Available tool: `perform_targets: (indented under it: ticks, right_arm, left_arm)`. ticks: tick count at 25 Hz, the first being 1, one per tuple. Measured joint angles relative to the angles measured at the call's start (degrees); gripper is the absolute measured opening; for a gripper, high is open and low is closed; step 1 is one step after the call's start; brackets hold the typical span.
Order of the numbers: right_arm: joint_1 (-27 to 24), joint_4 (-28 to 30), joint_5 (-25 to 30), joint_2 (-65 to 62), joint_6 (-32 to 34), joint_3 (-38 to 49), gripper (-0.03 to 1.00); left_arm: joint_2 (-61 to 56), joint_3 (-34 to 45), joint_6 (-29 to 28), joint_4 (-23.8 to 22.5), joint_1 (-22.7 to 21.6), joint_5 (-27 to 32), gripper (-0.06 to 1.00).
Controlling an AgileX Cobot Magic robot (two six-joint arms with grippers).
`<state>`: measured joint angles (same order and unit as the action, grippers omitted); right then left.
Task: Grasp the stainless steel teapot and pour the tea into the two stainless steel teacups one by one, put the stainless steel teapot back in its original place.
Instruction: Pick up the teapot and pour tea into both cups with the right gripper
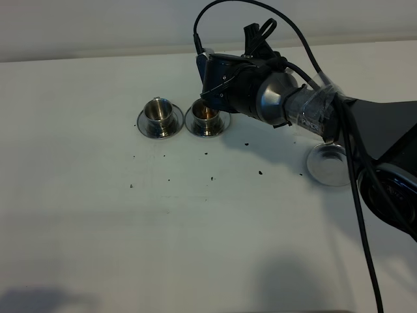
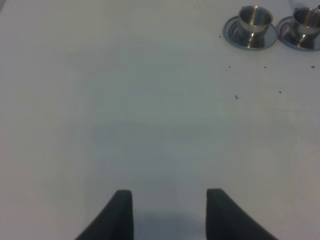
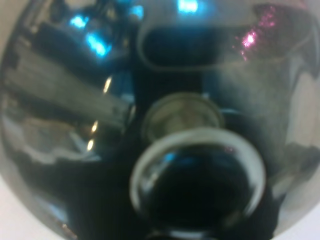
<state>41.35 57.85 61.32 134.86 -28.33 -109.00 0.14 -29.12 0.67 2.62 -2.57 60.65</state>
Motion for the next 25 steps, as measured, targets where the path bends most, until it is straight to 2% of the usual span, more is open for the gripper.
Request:
perform_targets:
  ticks: [25]
  right_arm:
    - [0.02, 5.36, -1.27, 0.0, -5.76, 0.0, 0.18]
  left_arm:
    - [0.0, 0.0, 0.0, 0.0, 0.0, 0.0, 0.38]
